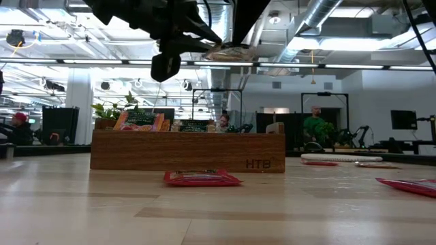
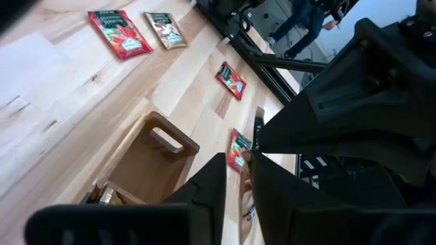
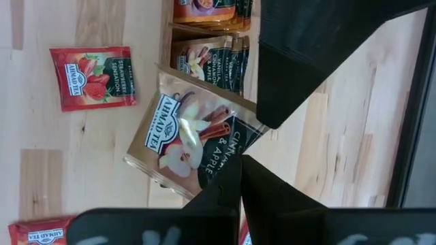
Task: Pick & Place Tea
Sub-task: Put the brown tea bag into the middle section of the wooden organizer
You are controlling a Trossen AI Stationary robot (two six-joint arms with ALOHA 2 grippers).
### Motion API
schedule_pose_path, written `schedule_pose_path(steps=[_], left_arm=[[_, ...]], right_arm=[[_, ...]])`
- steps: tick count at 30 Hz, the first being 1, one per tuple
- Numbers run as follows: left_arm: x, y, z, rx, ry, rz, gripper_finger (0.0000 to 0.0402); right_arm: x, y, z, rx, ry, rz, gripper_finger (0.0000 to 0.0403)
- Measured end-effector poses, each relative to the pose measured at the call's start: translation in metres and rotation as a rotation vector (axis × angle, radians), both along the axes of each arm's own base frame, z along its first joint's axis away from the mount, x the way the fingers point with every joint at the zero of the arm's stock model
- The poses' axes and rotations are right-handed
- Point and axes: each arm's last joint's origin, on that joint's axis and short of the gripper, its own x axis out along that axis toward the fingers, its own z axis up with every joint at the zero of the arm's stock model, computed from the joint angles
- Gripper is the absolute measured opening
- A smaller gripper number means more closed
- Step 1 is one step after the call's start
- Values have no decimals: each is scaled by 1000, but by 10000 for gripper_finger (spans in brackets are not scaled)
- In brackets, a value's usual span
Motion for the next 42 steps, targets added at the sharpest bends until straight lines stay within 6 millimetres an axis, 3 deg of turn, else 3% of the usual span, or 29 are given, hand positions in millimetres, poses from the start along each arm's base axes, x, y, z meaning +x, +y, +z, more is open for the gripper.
schedule_pose_path(steps=[8, 26, 35, 42], left_arm=[[0, -2, 1, 27, -14, -20, 4], [-4, 3, 5, 30, -13, -78, 3], [-15, 7, 19, 63, -37, -87, 80], [-13, 5, 11, 60, 10, -78, 129]], right_arm=[[1, -1, 0, 10, -10, -1, 0], [3, -4, 0, 20, -19, -25, 0], [3, -8, 0, 18, -13, -33, 0], [4, -11, 0, 18, -12, -36, 0]])
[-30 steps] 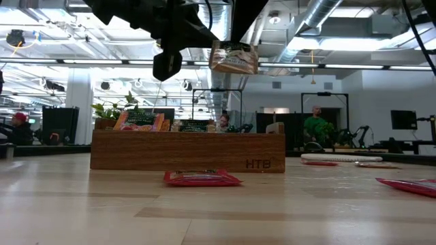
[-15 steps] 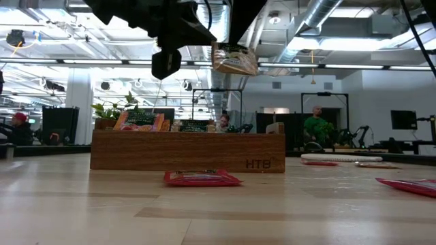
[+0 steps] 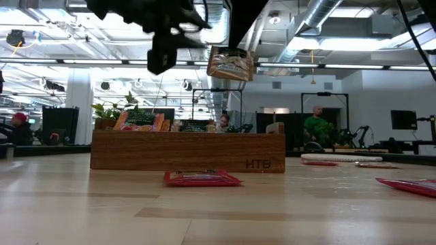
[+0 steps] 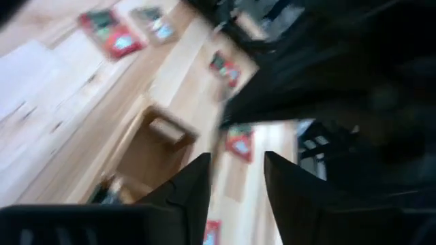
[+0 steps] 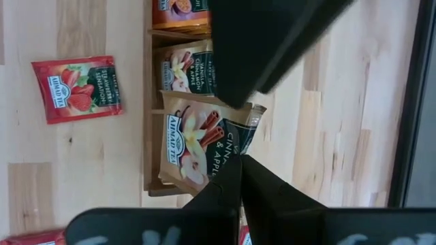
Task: Pick & Place Tea
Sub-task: Put the brown tea bag into the middle section of the wooden organizer
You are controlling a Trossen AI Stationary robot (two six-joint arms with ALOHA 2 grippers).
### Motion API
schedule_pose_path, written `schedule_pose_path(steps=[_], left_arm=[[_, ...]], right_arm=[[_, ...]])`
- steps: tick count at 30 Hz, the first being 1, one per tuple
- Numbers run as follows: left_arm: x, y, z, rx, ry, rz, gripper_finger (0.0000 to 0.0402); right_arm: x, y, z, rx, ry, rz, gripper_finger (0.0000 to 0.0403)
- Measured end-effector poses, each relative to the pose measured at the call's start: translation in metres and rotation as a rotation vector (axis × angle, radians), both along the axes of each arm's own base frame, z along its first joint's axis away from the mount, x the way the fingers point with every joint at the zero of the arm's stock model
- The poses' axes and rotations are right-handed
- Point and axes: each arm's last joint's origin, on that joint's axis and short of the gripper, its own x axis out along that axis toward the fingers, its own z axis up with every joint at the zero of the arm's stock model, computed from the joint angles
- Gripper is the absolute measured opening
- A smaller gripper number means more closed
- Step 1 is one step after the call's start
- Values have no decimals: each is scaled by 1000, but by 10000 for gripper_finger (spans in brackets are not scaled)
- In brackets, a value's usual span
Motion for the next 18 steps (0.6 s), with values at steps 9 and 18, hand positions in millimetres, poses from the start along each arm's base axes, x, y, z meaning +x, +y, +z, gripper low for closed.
schedule_pose_path(steps=[9, 18], left_arm=[[6, 0, -4, 2, -25, 17, 139], [10, 0, -8, -19, -12, 24, 139]], right_arm=[[0, 1, 0, 4, -6, 2, 0], [0, -2, 0, 6, 4, -1, 0]])
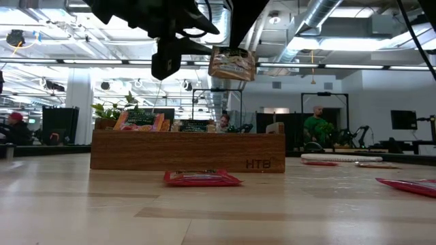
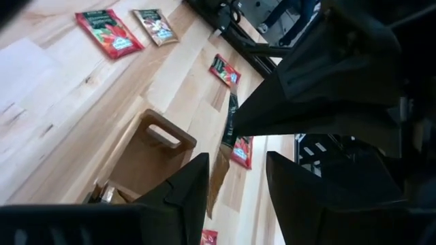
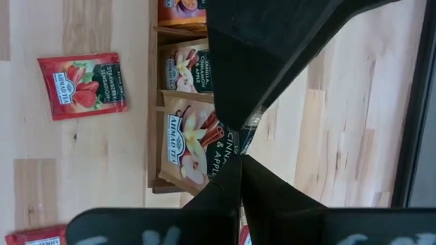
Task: Pick & Place Tea
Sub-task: Put the brown tea bag into the middle section of the wooden organizer
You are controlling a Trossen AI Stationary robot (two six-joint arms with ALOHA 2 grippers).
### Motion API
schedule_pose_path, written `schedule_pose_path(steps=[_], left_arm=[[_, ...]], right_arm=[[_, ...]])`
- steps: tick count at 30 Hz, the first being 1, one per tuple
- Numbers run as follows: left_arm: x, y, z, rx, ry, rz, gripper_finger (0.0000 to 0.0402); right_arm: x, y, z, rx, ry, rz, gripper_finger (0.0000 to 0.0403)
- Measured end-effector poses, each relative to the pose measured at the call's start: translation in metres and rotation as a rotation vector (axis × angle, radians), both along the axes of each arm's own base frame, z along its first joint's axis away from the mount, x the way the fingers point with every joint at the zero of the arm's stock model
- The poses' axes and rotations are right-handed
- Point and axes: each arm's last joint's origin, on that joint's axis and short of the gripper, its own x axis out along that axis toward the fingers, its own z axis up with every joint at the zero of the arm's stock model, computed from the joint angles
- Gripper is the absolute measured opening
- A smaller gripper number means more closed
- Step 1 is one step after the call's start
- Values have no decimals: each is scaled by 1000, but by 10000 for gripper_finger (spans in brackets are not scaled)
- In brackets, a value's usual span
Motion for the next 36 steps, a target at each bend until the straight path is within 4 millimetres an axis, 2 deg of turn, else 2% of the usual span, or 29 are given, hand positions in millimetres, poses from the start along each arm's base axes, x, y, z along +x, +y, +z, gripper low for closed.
schedule_pose_path(steps=[18, 26, 36], left_arm=[[2, 2, -3, 30, 3, 21, 139], [2, 8, -3, 31, 3, 47, 139], [3, 5, 0, -3, -22, 34, 139]], right_arm=[[-3, 1, -1, -4, 22, -7, 0], [-5, 8, 0, -4, 27, 2, 0], [-4, 8, 0, -1, 18, 12, 0]])
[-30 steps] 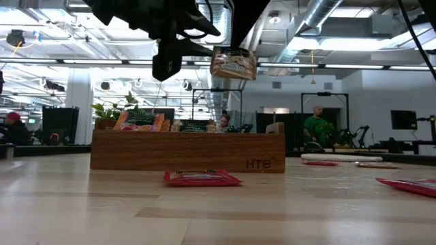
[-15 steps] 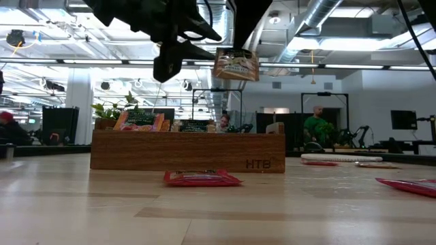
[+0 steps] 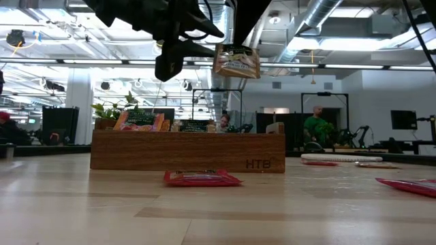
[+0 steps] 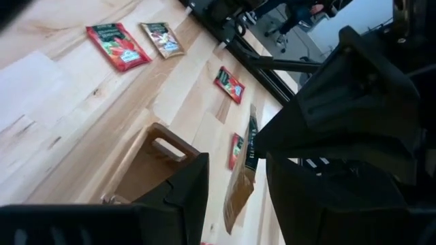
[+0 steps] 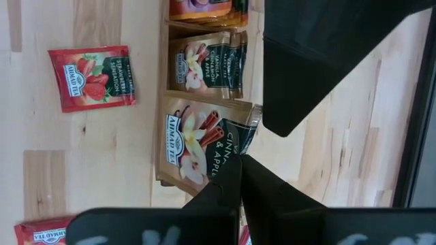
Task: Pick & Place Tea
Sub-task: Put the brown tea bag into the middle section of the wooden organizer
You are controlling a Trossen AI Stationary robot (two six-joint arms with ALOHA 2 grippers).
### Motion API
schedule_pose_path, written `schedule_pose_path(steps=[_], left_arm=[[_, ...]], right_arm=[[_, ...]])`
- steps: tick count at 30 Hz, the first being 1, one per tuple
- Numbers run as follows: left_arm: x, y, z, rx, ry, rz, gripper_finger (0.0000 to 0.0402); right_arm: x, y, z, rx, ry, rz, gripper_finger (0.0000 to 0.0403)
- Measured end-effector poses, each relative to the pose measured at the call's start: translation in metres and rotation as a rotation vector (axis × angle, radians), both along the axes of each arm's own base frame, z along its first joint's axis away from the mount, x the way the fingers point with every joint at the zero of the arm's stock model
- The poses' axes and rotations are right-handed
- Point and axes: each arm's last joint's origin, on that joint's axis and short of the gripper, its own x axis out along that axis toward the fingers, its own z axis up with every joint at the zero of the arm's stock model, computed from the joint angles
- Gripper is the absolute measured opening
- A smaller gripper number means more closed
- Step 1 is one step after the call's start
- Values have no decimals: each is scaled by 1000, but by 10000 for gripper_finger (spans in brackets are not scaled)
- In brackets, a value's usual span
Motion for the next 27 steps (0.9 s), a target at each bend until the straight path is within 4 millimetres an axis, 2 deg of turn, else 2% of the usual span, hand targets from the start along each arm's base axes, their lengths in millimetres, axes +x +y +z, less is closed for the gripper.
schedule_pose_path(steps=[8, 19, 27], left_arm=[[1, 0, -1, -2, 4, -4, 139], [1, 0, -2, -1, 2, -1, 139], [2, -3, -1, 0, -8, -7, 139]], right_arm=[[0, 0, 0, 0, 0, 0, 0], [1, -6, 17, 14, -54, -11, 0], [3, -9, 17, 12, -62, -16, 0]])
